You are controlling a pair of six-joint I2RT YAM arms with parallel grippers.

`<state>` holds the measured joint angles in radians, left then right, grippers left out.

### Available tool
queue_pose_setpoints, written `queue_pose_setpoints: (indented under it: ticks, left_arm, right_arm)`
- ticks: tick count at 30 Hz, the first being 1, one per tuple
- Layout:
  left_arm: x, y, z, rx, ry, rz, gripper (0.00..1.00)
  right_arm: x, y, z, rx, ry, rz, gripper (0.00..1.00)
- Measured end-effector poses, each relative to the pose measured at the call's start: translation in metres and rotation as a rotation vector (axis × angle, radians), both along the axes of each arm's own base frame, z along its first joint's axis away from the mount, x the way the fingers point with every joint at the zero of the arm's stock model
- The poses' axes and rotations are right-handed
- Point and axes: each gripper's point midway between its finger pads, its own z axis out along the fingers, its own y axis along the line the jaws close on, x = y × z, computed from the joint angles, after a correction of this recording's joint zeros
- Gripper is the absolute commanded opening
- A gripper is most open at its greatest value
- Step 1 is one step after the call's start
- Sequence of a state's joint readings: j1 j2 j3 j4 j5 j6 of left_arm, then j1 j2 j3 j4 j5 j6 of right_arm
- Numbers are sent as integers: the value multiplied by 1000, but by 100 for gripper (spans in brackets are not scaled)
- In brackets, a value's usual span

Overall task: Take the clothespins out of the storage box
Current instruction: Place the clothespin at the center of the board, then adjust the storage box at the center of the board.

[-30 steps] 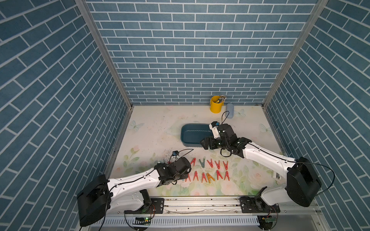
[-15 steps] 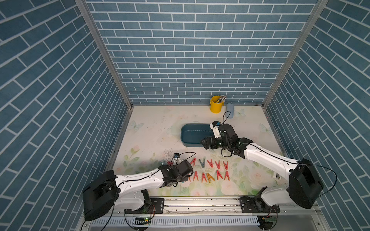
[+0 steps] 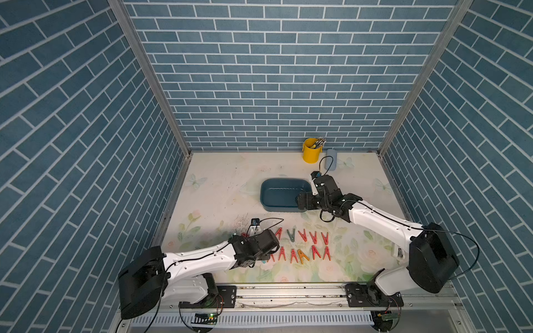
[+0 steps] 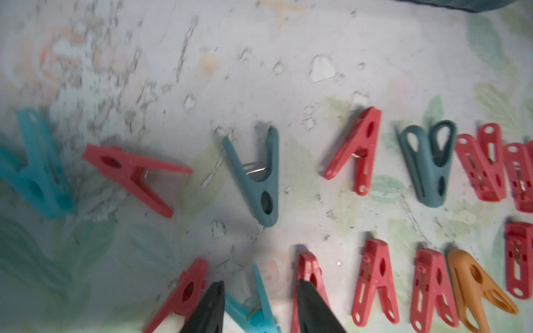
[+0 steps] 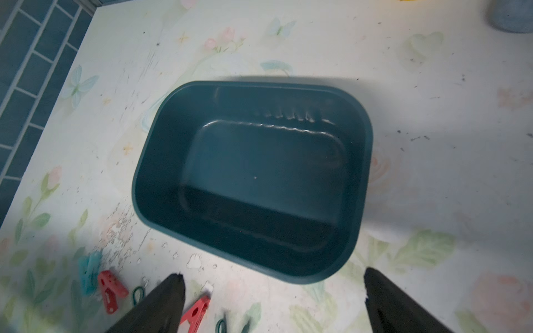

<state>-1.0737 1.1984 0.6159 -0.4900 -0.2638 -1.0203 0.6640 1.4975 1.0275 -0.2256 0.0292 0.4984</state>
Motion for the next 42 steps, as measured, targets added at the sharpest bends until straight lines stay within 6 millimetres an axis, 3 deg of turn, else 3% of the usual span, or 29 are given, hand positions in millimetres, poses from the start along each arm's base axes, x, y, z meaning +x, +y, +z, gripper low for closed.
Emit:
queue_pose_setpoints:
  ticks: [5, 8, 15, 17, 21, 27, 35, 42]
  left_arm:
    - [18, -17, 43, -63, -78, -10, 100]
    - [31, -24, 69, -104, -123, -3, 100]
    - [67, -19, 115, -164, -200, 41, 100]
    - [76, -13, 126, -177, -219, 54, 100]
    - [88, -3, 137, -195, -237, 69, 100]
    - [101, 14, 136, -183, -232, 79, 100]
    - [120, 28, 145, -185, -256, 72, 100]
    - [137, 31, 150, -197, -274, 39, 99]
  right_arm:
    - [25, -14, -8, -30, 8, -59, 80]
    - [39, -20, -15, -46, 20, -79, 62]
    - [60, -29, -51, -94, 85, -108, 53]
    - [65, -30, -62, -106, 105, -114, 46]
    - [71, -27, -75, -124, 123, -105, 27]
    - [80, -17, -83, -119, 140, -87, 0]
    - [82, -15, -72, -110, 184, -75, 0]
    - [76, -14, -58, -20, 345, -26, 0]
